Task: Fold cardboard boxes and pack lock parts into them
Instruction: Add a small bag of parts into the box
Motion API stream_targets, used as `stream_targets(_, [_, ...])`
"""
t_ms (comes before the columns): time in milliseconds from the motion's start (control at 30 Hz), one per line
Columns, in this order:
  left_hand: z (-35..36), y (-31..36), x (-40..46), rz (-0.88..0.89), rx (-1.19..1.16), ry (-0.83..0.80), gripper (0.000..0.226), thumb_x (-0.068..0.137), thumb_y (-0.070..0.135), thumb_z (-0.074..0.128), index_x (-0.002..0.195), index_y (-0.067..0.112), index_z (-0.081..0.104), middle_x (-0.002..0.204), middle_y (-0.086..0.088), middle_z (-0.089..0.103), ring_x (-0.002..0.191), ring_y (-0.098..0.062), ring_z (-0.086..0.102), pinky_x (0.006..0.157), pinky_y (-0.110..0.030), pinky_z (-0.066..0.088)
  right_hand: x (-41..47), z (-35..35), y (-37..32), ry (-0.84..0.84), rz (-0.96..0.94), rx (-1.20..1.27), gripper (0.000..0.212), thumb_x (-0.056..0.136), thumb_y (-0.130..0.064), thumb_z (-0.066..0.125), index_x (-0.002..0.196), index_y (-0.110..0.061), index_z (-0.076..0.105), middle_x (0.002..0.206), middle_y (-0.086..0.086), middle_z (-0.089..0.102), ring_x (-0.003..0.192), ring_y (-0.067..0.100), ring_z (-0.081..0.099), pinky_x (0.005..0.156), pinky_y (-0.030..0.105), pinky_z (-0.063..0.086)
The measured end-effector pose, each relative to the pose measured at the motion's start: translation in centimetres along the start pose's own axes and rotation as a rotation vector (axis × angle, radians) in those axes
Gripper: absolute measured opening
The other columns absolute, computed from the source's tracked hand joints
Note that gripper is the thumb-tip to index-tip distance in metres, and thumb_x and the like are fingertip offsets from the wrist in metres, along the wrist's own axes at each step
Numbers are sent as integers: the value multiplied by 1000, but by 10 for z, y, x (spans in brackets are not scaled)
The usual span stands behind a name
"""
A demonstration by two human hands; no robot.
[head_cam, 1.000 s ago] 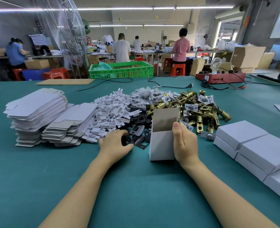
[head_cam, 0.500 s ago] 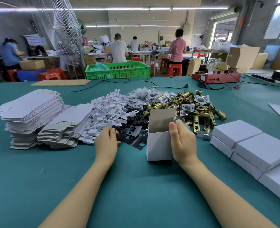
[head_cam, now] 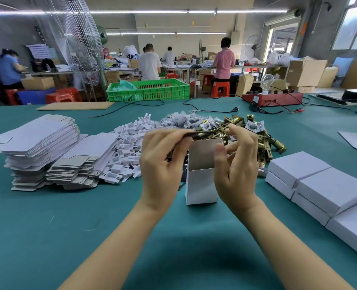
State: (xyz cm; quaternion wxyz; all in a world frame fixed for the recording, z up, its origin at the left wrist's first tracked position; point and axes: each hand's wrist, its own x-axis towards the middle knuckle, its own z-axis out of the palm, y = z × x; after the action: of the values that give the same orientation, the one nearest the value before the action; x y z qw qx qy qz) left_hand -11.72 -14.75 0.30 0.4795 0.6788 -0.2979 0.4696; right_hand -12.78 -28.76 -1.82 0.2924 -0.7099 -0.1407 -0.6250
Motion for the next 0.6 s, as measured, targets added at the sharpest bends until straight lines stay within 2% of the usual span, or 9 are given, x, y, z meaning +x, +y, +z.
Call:
stream_targets(67, [3, 7, -2, 115, 4, -25, 13, 91, 9, 66, 100, 7, 75, 93, 2, 68, 92, -20, 55, 87, -26, 40, 1, 1, -5, -8, -54, 27, 25, 99, -16, 38, 121, -5, 45, 114, 17, 52, 81, 7, 49, 68, 14, 40])
stream_targets(133, [6, 9, -6, 193, 12, -31, 13, 91, 9, 66, 99, 6, 76, 93, -1, 69, 92, -23, 54, 87, -27, 41, 1, 2, -8, -21, -91, 70, 20, 101, -13, 35, 115, -7, 48, 109, 18, 55, 94, 19, 52, 82, 17, 40])
stream_targets(200, [11, 6, -12, 218, 40, -26, 15, 92, 10, 65, 103, 9, 75, 98, -5, 68, 96, -24, 53, 90, -26, 41, 0, 1, -7, -28, -123, 89, 18, 102, -13, 32, 108, -7, 48, 99, 20, 57, 93, 21, 51, 87, 16, 39])
stream_targets(267, [14, -1, -20, 200, 60, -40, 23, 97, 24, 60, 117, 15, 69, 111, -5, 60, 103, -24, 52, 96, -26, 38, 1, -1, -3, -15, -126, 84, 13, 100, -7, 35, 105, -7, 48, 100, 15, 54, 91, 19, 49, 89, 13, 37])
stream_targets(367, [18, -16, -38, 80, 48, -134, 57, 91, 49, 59, 133, 13, 44, 126, -3, 45, 119, -20, 44, 106, -30, 36, 2, -4, 1, -2, -112, 101, 31, 82, 14, 38, 104, -6, 46, 100, 11, 48, 87, 23, 47, 93, 12, 36])
stream_targets(433, [18, -28, -51, -72, 35, -235, 78, 81, 58, 66, 139, 14, 37, 129, 0, 41, 123, -17, 41, 108, -29, 35, 2, -3, 2, 6, -99, 135, 32, 82, 16, 38, 104, -7, 43, 94, 19, 51, 92, 25, 49, 96, 16, 38])
stream_targets(467, [18, -33, -56, -162, 23, -295, 85, 76, 59, 69, 142, 18, 34, 129, 3, 42, 123, -13, 41, 107, -24, 33, 2, -3, 3, 12, -82, 151, 27, 87, 13, 39, 104, -8, 42, 95, 22, 52, 95, 25, 50, 96, 18, 39])
stream_targets(533, [18, -39, -60, -326, -39, -409, 88, 70, 53, 77, 142, 27, 33, 126, 13, 46, 119, -4, 43, 102, -15, 34, 2, -1, 3, 13, -54, 198, 17, 94, 3, 40, 103, -11, 40, 102, 19, 51, 98, 23, 51, 93, 21, 42])
stream_targets(600, [18, -44, -60, -432, -152, -491, 74, 70, 37, 80, 132, 42, 42, 120, 19, 56, 113, -4, 53, 94, -22, 46, 0, 0, 3, 16, -26, 226, 11, 96, -3, 41, 101, -12, 39, 106, 15, 50, 102, 21, 52, 92, 23, 43])
